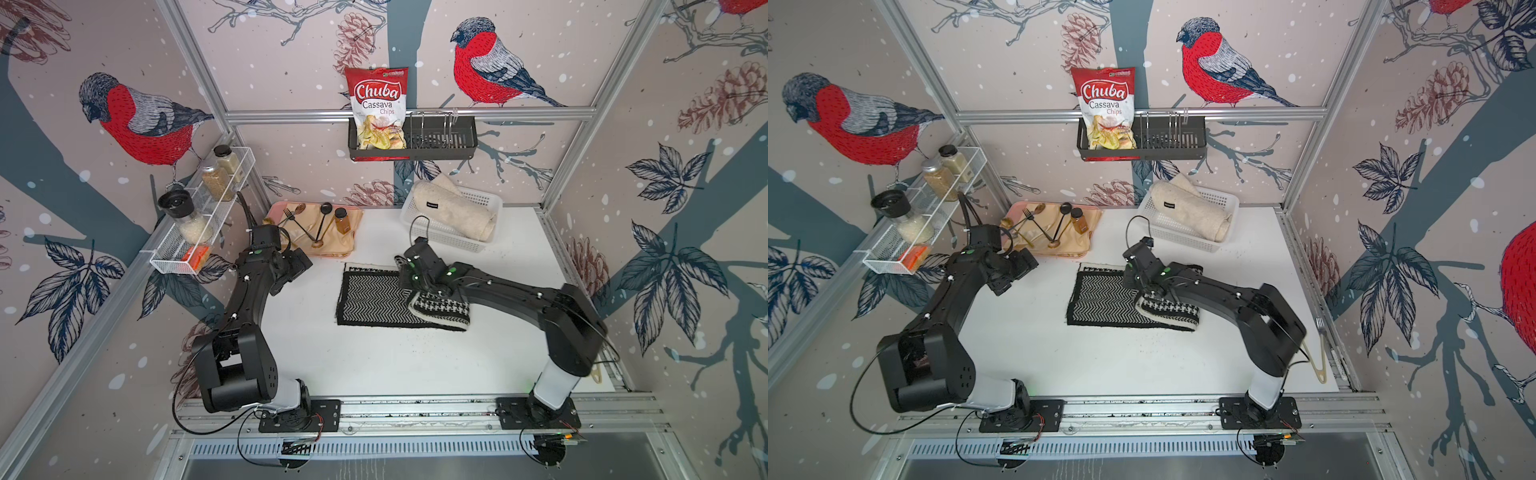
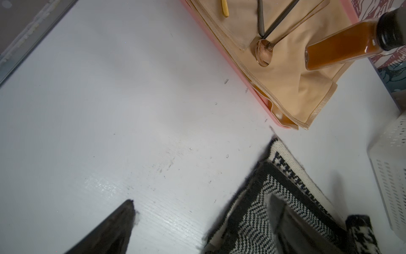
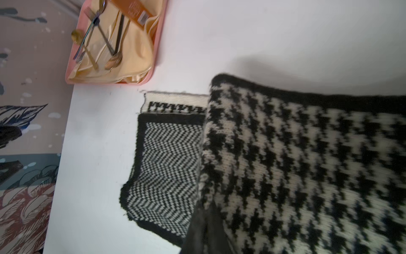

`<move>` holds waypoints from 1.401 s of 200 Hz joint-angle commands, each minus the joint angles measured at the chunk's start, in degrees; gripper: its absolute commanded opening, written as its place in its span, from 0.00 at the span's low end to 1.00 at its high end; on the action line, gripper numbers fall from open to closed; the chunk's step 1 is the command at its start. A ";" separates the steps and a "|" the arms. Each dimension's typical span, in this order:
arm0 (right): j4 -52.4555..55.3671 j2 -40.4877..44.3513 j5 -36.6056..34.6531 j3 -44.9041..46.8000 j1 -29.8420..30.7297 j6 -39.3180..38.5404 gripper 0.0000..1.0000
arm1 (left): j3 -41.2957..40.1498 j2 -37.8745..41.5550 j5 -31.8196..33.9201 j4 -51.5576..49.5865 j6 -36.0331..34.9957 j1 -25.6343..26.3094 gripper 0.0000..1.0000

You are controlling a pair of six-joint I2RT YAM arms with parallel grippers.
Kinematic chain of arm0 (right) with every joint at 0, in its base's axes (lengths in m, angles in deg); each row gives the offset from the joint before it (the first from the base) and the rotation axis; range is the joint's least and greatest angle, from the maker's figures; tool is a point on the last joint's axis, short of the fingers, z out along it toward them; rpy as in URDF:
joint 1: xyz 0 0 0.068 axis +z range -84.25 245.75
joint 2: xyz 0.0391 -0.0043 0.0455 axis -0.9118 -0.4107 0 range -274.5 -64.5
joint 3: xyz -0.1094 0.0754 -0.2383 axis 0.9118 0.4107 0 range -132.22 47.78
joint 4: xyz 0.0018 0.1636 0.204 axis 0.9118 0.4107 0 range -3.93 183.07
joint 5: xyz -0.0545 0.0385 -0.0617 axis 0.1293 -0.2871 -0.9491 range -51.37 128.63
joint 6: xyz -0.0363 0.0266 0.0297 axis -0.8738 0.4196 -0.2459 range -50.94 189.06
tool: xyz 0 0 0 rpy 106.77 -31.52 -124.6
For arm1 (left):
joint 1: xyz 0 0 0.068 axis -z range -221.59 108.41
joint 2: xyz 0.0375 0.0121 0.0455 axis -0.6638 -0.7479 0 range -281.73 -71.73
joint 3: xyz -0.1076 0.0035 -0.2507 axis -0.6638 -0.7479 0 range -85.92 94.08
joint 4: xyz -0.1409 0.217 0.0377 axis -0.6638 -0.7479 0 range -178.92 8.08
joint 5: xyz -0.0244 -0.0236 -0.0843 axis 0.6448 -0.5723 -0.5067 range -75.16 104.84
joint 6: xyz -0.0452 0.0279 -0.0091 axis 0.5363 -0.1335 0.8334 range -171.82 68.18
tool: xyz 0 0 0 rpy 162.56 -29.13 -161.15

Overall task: Roll up the scarf and place it into the basket
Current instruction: Fold the scarf at the center of the board.

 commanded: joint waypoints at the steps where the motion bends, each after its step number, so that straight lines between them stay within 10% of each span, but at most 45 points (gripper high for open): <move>1: -0.87 -6.27 4.31 -8.02 2.10 0.82 0.00 | -0.74 0.94 0.42 -1.16 -1.54 -0.51 0.97; 50: 1.47 -17.59 7.28 -22.71 5.02 1.52 0.02 | -2.74 0.98 0.16 -0.06 -1.89 -0.78 0.97; 89: 0.68 -19.20 13.77 -24.67 6.02 0.82 1.00 | -2.99 0.03 -0.69 0.42 -2.09 -0.78 0.97; 157: -6.23 -1.90 6.78 1.97 -2.25 0.25 0.99 | -0.61 -4.49 -7.43 3.46 -3.19 10.70 0.96; 221: -7.52 9.45 3.09 16.12 -6.62 0.99 1.00 | -1.79 -13.26 -7.24 7.78 2.26 20.36 0.59; 280: -8.86 14.35 2.60 22.05 -9.31 1.53 1.00 | -1.33 -18.16 -5.56 8.67 2.89 23.66 0.54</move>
